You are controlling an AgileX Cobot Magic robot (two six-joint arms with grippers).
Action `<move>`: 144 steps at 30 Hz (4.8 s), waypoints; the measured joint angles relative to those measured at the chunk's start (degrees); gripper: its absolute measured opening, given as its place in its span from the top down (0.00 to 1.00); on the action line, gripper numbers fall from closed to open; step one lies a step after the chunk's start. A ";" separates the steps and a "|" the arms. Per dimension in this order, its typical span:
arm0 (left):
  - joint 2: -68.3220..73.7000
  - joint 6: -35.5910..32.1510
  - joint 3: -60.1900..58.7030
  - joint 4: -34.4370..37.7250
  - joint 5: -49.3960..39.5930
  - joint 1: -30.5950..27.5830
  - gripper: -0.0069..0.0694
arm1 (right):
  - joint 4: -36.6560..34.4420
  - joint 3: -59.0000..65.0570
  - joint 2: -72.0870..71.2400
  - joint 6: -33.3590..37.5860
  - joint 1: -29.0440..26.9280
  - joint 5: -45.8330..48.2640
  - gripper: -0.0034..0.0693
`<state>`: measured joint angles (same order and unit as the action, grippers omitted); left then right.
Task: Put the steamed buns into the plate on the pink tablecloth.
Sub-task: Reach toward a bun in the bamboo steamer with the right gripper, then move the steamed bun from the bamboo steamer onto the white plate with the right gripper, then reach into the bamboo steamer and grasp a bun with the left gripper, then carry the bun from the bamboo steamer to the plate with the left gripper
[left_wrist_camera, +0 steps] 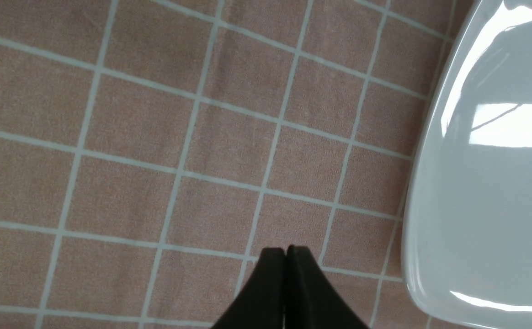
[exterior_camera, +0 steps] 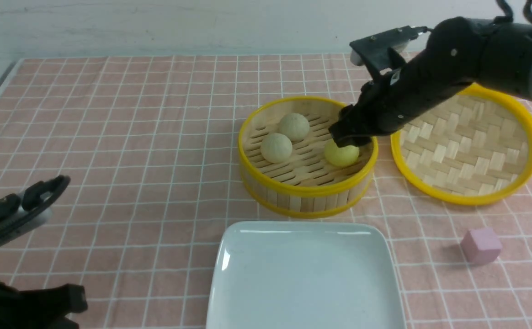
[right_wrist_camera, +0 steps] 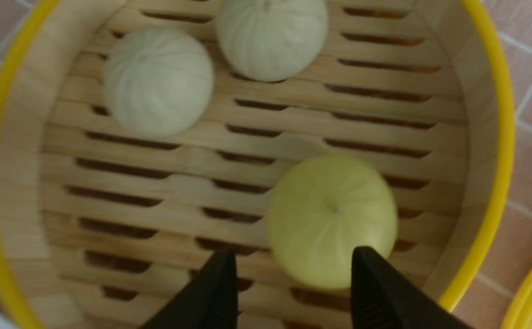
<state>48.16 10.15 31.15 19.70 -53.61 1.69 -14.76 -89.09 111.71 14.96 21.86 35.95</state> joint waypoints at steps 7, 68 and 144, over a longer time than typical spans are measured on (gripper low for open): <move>0.00 0.00 0.00 0.00 0.72 0.00 0.87 | 3.29 -1.17 7.40 -0.25 0.00 -3.56 0.61; 7.78 -5.47 11.90 4.27 8.29 0.00 0.90 | 20.47 28.15 -59.50 -19.82 14.00 34.81 0.96; 33.22 -10.15 19.90 14.72 20.69 34.40 0.88 | 25.32 61.75 -85.24 -21.42 14.00 11.17 0.89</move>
<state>81.38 0.00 51.05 34.41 -32.92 36.09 10.56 -27.34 26.47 -6.46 35.85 47.12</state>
